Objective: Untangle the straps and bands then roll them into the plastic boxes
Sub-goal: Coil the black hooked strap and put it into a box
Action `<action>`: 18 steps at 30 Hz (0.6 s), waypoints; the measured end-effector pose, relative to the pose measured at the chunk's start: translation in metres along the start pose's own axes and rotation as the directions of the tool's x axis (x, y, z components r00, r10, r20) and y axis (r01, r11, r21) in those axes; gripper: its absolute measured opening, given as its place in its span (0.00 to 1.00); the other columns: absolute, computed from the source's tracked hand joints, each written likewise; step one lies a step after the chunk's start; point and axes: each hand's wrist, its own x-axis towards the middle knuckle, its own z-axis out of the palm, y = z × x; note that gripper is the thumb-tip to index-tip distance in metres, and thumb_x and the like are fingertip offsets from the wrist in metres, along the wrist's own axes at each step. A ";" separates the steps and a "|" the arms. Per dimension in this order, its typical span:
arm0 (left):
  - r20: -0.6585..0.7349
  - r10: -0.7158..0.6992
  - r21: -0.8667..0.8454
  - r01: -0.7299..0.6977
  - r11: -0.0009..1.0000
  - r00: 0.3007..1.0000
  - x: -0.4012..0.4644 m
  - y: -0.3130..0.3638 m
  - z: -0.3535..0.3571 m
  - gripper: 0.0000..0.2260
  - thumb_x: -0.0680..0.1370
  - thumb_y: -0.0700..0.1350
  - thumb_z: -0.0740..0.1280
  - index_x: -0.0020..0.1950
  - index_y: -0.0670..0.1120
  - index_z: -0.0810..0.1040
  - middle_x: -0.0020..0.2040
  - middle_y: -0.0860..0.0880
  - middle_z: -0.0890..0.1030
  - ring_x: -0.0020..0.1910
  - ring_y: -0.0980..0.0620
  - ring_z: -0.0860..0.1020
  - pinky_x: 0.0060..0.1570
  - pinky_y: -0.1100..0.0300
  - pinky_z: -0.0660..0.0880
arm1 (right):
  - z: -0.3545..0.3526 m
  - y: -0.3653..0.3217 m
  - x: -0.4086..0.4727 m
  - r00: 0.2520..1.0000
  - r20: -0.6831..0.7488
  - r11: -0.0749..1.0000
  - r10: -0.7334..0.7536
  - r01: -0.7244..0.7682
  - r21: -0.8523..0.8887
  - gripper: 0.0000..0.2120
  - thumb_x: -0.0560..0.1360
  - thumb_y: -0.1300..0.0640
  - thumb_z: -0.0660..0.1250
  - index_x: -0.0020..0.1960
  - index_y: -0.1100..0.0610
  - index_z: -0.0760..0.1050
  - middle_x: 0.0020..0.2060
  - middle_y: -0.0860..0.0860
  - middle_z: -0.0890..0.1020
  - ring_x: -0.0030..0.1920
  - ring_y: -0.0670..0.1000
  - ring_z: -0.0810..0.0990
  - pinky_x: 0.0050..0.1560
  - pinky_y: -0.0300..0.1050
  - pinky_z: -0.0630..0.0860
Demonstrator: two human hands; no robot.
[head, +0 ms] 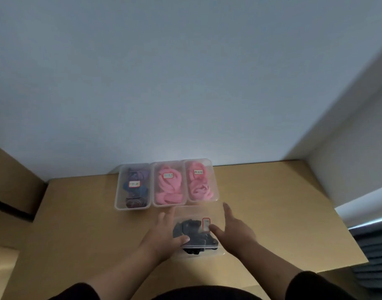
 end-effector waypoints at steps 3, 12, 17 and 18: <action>0.008 -0.039 0.040 0.039 0.998 0.999 -0.007 -0.004 0.006 0.44 0.73 0.59 0.71 0.81 0.53 0.49 0.73 0.49 0.62 0.70 0.49 0.67 0.66 0.56 0.67 | 0.010 0.002 -0.002 0.999 0.041 0.998 -0.022 0.024 -0.055 0.41 0.79 0.32 0.54 0.81 0.46 0.36 0.49 0.51 0.84 0.44 0.50 0.82 0.45 0.49 0.81; -0.058 -0.063 0.055 0.066 0.996 0.996 -0.017 -0.002 0.015 0.43 0.74 0.60 0.70 0.81 0.53 0.48 0.70 0.50 0.64 0.68 0.49 0.70 0.64 0.56 0.70 | 0.015 0.001 -0.001 0.994 0.070 0.992 -0.081 0.087 -0.093 0.39 0.81 0.35 0.52 0.81 0.49 0.37 0.55 0.50 0.82 0.50 0.52 0.82 0.48 0.51 0.80; -0.096 -0.058 0.083 0.066 0.994 0.994 -0.025 -0.008 0.017 0.43 0.75 0.61 0.68 0.81 0.52 0.47 0.70 0.49 0.64 0.68 0.50 0.70 0.64 0.57 0.69 | 0.016 -0.002 -0.002 0.988 0.022 0.973 -0.153 0.154 -0.172 0.38 0.80 0.34 0.52 0.81 0.48 0.39 0.57 0.50 0.80 0.53 0.53 0.80 0.44 0.49 0.76; -0.095 -0.053 0.085 0.062 0.995 0.994 -0.026 -0.010 0.017 0.42 0.75 0.62 0.68 0.81 0.52 0.47 0.71 0.50 0.64 0.68 0.50 0.70 0.64 0.57 0.69 | 0.017 -0.002 -0.003 0.986 0.032 0.966 -0.165 0.168 -0.194 0.37 0.80 0.34 0.52 0.81 0.47 0.39 0.57 0.51 0.79 0.54 0.53 0.80 0.44 0.49 0.75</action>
